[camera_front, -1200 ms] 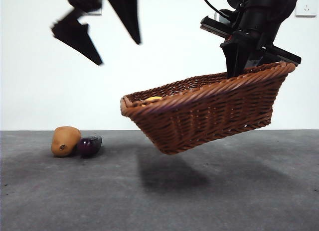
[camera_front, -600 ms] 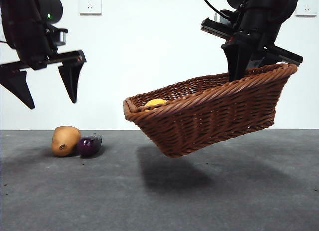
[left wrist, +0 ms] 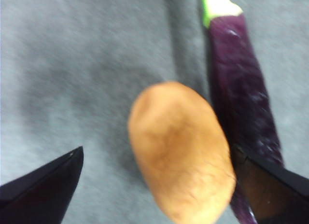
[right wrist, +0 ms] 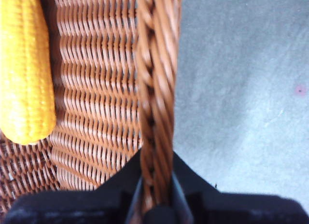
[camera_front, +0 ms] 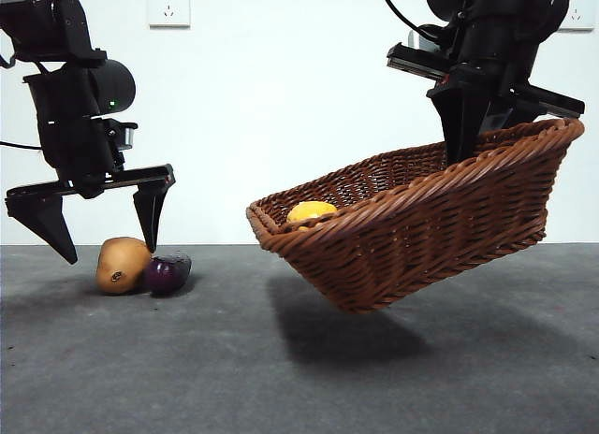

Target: Help me put the vegetables on the table into the basket

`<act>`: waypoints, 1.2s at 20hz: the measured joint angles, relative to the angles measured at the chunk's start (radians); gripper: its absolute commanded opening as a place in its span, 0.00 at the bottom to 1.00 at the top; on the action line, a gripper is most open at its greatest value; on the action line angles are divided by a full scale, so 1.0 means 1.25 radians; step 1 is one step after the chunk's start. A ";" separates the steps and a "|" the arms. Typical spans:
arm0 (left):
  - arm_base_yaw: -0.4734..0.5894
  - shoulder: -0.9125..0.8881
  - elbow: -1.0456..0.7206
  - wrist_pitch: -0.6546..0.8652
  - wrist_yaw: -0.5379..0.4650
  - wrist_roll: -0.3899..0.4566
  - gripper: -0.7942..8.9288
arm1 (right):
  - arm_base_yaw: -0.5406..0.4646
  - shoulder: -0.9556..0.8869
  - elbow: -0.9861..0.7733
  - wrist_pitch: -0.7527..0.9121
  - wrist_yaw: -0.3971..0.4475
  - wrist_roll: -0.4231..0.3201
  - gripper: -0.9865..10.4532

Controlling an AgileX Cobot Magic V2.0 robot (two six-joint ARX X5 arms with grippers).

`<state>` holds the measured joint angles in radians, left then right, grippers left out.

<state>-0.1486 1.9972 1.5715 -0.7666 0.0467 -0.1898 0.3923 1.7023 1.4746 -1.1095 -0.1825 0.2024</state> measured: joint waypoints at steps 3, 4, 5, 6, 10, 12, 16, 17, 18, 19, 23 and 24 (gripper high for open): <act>0.000 0.001 0.000 0.008 -0.015 -0.002 0.60 | 0.000 0.000 0.000 0.000 0.000 0.000 0.08; 0.000 0.004 0.000 0.009 -0.015 -0.002 0.60 | 0.000 0.000 0.000 0.000 0.000 0.000 0.08; 0.000 0.010 0.000 0.010 -0.014 -0.002 0.60 | 0.000 0.000 0.000 0.000 0.000 0.000 0.08; 0.000 0.019 0.000 0.012 -0.014 -0.002 0.60 | 0.000 0.000 0.000 0.000 0.000 0.000 0.08; 0.000 0.034 0.000 0.027 -0.014 -0.002 0.16 | 0.000 0.000 0.000 0.001 0.000 0.000 0.08; 0.000 0.034 0.000 0.028 -0.014 0.001 0.07 | 0.000 0.000 0.000 0.002 0.000 0.000 0.08; -0.001 0.034 0.000 0.028 -0.011 0.026 0.07 | 0.000 0.000 0.000 0.003 0.000 0.000 0.08; -0.001 0.034 0.000 0.026 0.000 0.033 0.07 | 0.000 0.000 0.000 0.003 0.000 0.000 0.08; -0.001 0.031 0.000 0.020 0.011 0.041 0.07 | 0.000 0.000 0.000 0.003 0.000 0.000 0.08; 0.000 0.021 -0.001 0.015 0.022 0.049 0.07 | 0.000 0.000 0.000 0.004 0.000 -0.001 0.08; 0.001 -0.113 -0.001 -0.005 0.117 0.065 0.07 | 0.000 0.000 0.000 0.028 0.000 -0.001 0.08; -0.004 -0.146 0.000 -0.013 0.140 0.071 0.07 | 0.000 0.000 0.000 0.032 0.000 -0.001 0.08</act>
<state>-0.1539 1.8149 1.5711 -0.7826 0.2222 -0.1009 0.3923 1.7023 1.4746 -1.0691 -0.1822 0.2016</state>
